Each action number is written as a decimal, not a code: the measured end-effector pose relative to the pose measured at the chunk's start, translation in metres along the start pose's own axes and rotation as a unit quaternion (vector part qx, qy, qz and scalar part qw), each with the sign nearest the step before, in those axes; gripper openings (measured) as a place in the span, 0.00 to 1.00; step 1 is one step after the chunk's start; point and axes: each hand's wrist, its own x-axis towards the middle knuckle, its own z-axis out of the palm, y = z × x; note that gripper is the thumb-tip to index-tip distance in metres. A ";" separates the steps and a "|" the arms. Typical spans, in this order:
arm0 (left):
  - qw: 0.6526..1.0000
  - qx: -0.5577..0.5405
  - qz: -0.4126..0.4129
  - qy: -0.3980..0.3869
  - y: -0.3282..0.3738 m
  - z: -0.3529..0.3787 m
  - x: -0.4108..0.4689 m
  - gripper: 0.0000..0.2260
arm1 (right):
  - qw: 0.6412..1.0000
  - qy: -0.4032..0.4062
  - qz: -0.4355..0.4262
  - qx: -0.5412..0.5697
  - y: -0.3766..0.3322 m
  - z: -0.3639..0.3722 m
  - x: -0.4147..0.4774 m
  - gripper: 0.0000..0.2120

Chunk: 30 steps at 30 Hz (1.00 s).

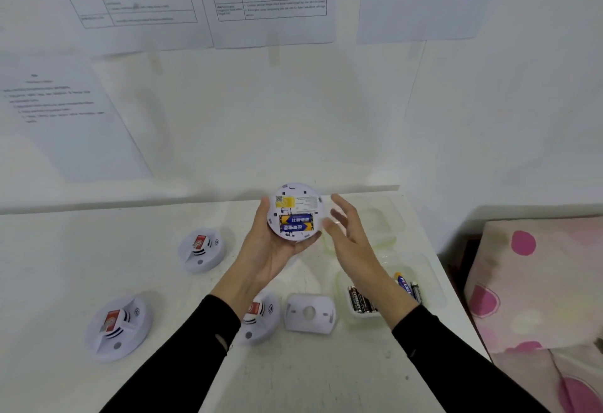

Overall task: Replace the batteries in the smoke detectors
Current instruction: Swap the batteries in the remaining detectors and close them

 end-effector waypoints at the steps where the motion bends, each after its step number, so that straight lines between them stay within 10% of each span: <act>1: 1.000 -0.005 0.003 0.005 0.004 -0.004 0.000 0.24 | 1.000 0.009 -0.006 -0.021 0.005 -0.004 -0.005 0.16; 4: 1.000 -0.020 0.014 0.018 0.013 -0.014 -0.003 0.23 | 0.974 -0.056 -0.086 -0.204 0.023 -0.015 -0.020 0.11; 9: 0.999 -0.026 0.022 0.020 0.013 -0.025 -0.012 0.24 | 0.741 -0.255 -0.191 -0.591 0.040 -0.009 -0.034 0.17; 13: 0.999 -0.042 0.019 0.017 0.008 -0.030 -0.021 0.23 | 0.665 -0.278 -0.211 -0.661 0.043 -0.002 -0.039 0.31; 17: 0.999 -0.044 0.023 0.019 0.009 -0.035 -0.029 0.23 | 0.697 -0.261 -0.197 -0.638 0.046 0.000 -0.039 0.28; 24: 0.998 -0.029 0.032 0.046 0.023 -0.040 -0.033 0.24 | 0.915 -0.127 -0.126 -0.362 0.007 -0.014 -0.024 0.24; 30: 0.999 -0.024 0.018 0.032 0.015 -0.020 -0.033 0.24 | 0.914 -0.091 -0.226 -0.325 -0.037 -0.002 -0.005 0.26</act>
